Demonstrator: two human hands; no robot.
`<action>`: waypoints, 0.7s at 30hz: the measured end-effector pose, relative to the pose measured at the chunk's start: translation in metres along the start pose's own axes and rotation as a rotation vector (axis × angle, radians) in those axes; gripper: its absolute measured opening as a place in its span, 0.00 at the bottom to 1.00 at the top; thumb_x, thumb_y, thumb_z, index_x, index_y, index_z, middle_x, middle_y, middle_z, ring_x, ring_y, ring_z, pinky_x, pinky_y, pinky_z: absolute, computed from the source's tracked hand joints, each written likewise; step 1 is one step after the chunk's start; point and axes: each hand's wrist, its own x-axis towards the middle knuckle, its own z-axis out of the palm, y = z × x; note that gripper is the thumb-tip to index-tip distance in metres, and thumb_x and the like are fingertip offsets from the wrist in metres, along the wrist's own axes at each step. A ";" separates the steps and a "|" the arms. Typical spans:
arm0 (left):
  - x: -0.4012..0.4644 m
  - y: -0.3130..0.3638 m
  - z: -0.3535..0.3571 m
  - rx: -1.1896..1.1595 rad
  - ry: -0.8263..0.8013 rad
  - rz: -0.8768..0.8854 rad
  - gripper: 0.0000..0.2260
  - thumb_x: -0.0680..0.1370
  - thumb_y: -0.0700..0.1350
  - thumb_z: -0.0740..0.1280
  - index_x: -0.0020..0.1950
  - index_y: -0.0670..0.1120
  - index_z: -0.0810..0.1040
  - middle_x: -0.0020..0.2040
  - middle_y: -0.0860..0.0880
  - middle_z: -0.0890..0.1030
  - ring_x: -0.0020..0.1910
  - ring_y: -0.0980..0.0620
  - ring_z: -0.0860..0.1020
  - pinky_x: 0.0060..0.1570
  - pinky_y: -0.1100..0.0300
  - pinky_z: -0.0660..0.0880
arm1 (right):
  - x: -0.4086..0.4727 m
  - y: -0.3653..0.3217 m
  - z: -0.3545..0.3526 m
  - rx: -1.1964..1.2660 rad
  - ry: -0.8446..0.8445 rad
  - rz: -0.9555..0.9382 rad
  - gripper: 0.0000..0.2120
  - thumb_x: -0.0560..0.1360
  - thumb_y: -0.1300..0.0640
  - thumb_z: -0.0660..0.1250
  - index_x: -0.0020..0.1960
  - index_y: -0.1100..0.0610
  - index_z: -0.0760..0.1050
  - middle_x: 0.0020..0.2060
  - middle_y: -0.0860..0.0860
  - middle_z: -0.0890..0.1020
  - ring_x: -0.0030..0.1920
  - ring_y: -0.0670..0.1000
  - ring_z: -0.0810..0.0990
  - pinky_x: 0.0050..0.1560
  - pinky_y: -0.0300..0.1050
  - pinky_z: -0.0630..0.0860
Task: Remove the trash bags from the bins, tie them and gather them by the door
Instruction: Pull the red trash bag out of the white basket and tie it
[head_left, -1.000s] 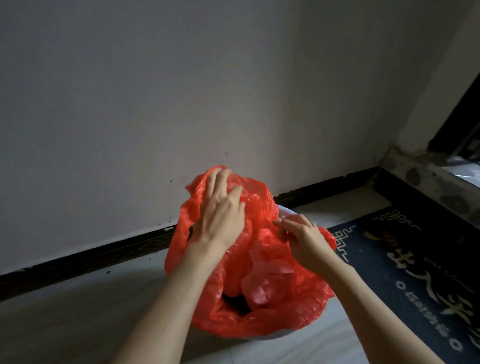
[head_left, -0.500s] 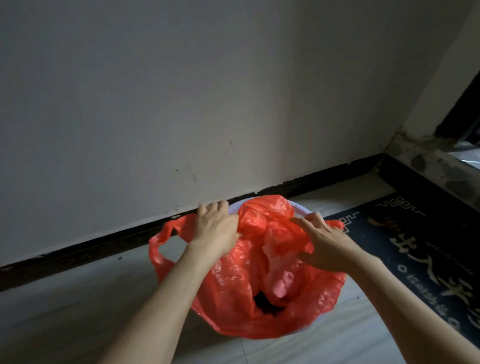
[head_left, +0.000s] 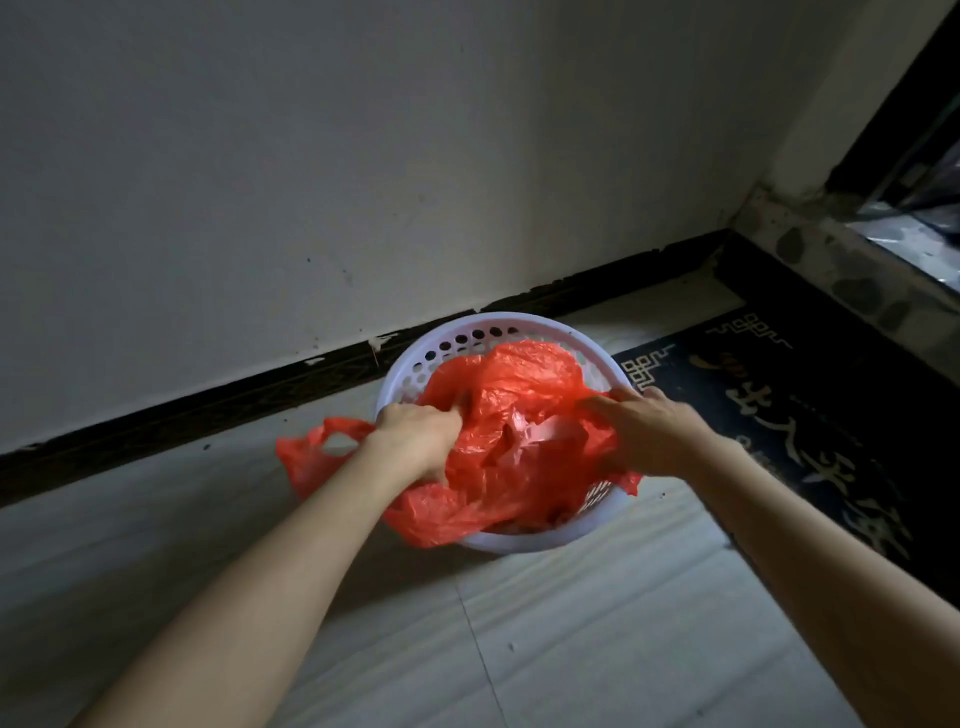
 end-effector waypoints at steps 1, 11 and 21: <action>0.000 0.000 0.001 0.009 0.072 -0.002 0.31 0.74 0.44 0.66 0.73 0.47 0.54 0.61 0.43 0.75 0.62 0.42 0.73 0.57 0.49 0.71 | -0.001 -0.002 0.002 -0.010 0.070 0.014 0.29 0.74 0.47 0.63 0.70 0.36 0.54 0.69 0.51 0.63 0.65 0.62 0.65 0.55 0.53 0.73; 0.013 -0.015 0.011 -0.296 0.596 -0.330 0.20 0.78 0.36 0.52 0.69 0.49 0.62 0.59 0.38 0.71 0.57 0.36 0.74 0.50 0.46 0.73 | 0.014 -0.016 0.016 0.221 0.630 0.287 0.11 0.75 0.62 0.57 0.53 0.62 0.74 0.54 0.57 0.74 0.50 0.61 0.76 0.46 0.51 0.72; 0.017 0.028 0.005 -0.727 0.497 0.097 0.26 0.75 0.41 0.60 0.72 0.48 0.56 0.68 0.42 0.65 0.62 0.39 0.72 0.61 0.51 0.70 | 0.040 -0.047 -0.010 0.814 0.559 0.257 0.10 0.75 0.64 0.53 0.47 0.66 0.72 0.41 0.61 0.80 0.38 0.58 0.75 0.38 0.48 0.68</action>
